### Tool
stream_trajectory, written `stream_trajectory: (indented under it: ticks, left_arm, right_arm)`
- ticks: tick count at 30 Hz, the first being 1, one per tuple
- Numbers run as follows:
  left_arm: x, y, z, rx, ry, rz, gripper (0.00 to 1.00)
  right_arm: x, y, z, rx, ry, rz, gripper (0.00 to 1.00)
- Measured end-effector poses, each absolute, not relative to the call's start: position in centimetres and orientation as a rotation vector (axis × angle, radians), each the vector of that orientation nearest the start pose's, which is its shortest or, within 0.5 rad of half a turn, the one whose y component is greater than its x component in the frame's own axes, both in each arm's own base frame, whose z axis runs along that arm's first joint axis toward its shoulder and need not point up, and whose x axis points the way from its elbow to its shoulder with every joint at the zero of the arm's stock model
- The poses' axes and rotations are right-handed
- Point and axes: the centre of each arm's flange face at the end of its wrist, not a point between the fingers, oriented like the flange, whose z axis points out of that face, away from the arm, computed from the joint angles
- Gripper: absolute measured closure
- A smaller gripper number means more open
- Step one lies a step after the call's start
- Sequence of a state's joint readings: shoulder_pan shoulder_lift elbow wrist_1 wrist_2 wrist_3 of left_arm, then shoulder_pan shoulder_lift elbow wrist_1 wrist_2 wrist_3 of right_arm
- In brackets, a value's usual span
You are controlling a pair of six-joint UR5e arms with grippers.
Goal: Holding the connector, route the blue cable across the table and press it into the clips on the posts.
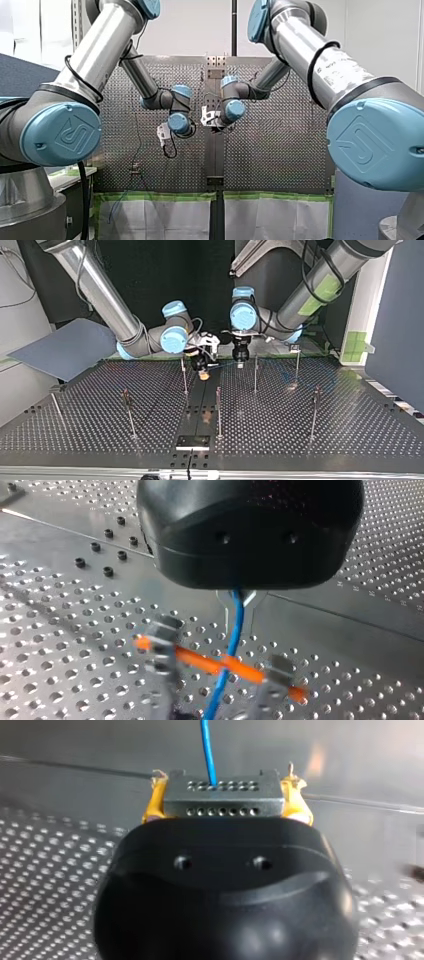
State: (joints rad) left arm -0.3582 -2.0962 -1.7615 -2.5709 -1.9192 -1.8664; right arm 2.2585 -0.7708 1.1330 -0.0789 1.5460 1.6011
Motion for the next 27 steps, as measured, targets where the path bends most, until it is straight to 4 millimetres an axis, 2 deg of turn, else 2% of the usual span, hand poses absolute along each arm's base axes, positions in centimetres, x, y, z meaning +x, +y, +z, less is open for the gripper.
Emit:
stream_trajectory:
  ticks: [9, 27]
  left_arm:
    - [50.3, -29.8, 19.6, -0.207, 1.702, -0.17, 1.0]
    - [46.4, -30.7, 28.5, -0.17, 1.67, -0.214, 1.0]
  right_arm:
    - [56.1, -48.7, 24.9, -2.633, 1.307, -2.132, 1.0]
    - [52.0, -45.0, 29.3, -2.632, 1.346, -2.093, 1.0]
